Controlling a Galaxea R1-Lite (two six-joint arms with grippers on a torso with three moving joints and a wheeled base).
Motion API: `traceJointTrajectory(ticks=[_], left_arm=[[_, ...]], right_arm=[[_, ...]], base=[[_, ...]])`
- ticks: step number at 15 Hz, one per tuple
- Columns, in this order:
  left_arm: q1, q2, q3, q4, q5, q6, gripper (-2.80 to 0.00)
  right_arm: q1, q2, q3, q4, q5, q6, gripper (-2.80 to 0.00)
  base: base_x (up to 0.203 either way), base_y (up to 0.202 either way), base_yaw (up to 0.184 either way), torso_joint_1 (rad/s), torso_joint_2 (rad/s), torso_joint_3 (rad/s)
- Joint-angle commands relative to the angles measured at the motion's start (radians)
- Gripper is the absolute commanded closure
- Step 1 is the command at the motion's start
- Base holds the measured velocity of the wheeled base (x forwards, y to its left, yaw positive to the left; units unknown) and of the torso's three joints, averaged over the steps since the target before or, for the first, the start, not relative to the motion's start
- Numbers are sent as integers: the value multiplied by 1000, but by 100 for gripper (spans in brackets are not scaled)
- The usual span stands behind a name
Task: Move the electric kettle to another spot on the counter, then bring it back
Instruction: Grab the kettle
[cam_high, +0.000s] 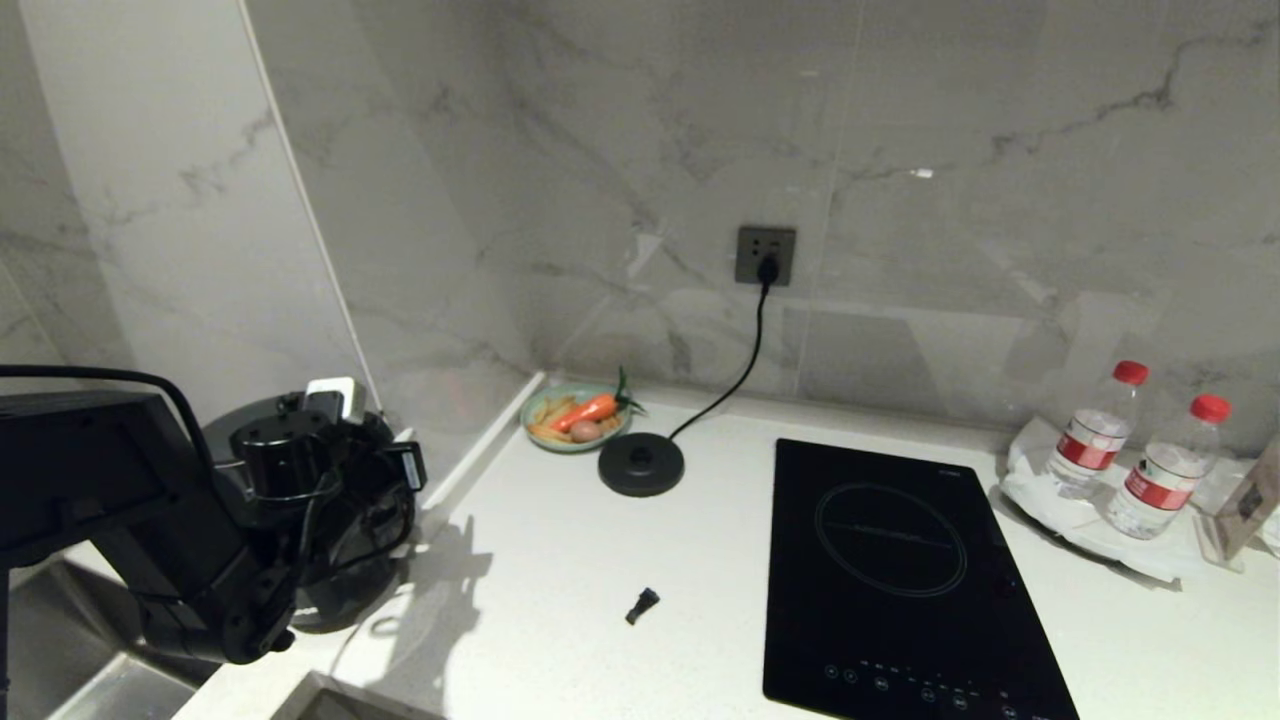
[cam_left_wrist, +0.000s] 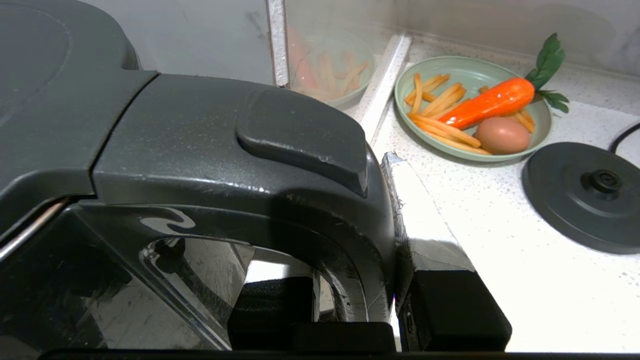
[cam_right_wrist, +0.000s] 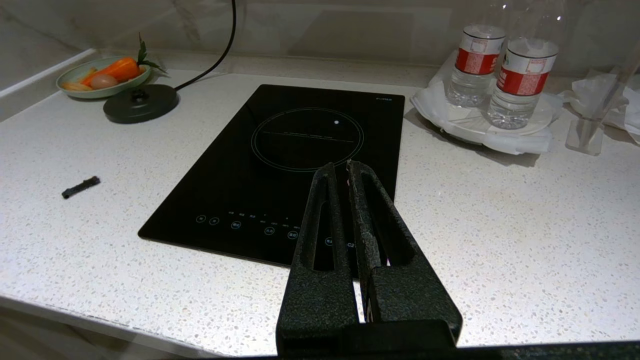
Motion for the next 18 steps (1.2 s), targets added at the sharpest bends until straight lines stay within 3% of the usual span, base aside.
traceJointTrajectory(ticks=[1, 16, 17, 18], left_arm=[[3, 8, -2, -8, 1, -1, 0], [0, 24, 3, -8, 4, 5, 0], [1, 25, 3, -8, 4, 5, -280], [0, 25, 4, -8, 4, 5, -280]], right_arm=[[0, 0, 0, 0, -1, 0, 0], [0, 0, 0, 0, 0, 0, 0], [0, 0, 0, 0, 0, 0, 0], [0, 0, 0, 0, 0, 0, 0]], base=[[0, 0, 0, 0, 0, 0], [0, 0, 0, 0, 0, 0], [0, 0, 0, 0, 0, 0], [0, 0, 0, 0, 0, 0]])
